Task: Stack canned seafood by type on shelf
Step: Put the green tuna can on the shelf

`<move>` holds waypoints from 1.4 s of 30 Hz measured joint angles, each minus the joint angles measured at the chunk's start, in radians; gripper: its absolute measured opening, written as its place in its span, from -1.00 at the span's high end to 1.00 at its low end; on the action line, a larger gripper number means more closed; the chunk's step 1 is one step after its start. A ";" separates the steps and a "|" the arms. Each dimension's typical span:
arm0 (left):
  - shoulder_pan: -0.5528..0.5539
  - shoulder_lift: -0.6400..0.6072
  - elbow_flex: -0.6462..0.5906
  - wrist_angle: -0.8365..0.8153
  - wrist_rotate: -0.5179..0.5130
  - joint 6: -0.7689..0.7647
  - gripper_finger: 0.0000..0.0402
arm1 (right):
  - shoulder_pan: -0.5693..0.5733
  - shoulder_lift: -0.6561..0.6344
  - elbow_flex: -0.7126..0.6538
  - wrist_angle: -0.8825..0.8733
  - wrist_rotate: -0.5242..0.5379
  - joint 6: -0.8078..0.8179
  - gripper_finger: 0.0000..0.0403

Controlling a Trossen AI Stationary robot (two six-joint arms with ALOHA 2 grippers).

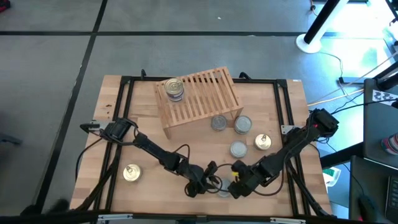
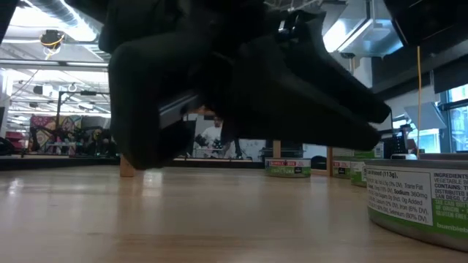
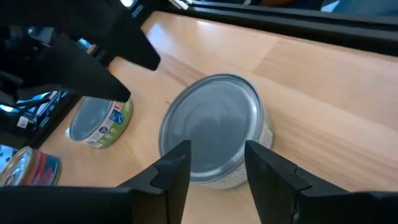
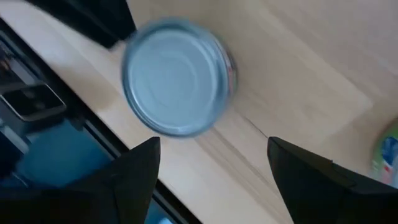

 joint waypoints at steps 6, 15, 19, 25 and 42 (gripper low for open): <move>-0.008 0.001 0.000 -0.005 0.012 0.044 0.32 | 0.000 0.000 0.000 0.009 0.062 0.029 -0.46; -0.011 0.010 -0.001 -0.001 0.018 0.086 0.35 | 0.000 0.000 0.000 0.008 0.102 0.164 -0.46; -0.013 0.014 -0.001 0.002 0.017 0.110 0.35 | 0.000 0.000 0.000 0.004 0.102 0.165 -0.46; -0.013 0.015 -0.001 0.008 0.017 0.111 0.35 | 0.001 0.042 0.001 0.010 0.102 0.163 -0.46; -0.013 0.037 -0.001 0.020 0.037 0.112 0.35 | 0.000 0.072 0.001 0.078 0.128 0.081 -0.46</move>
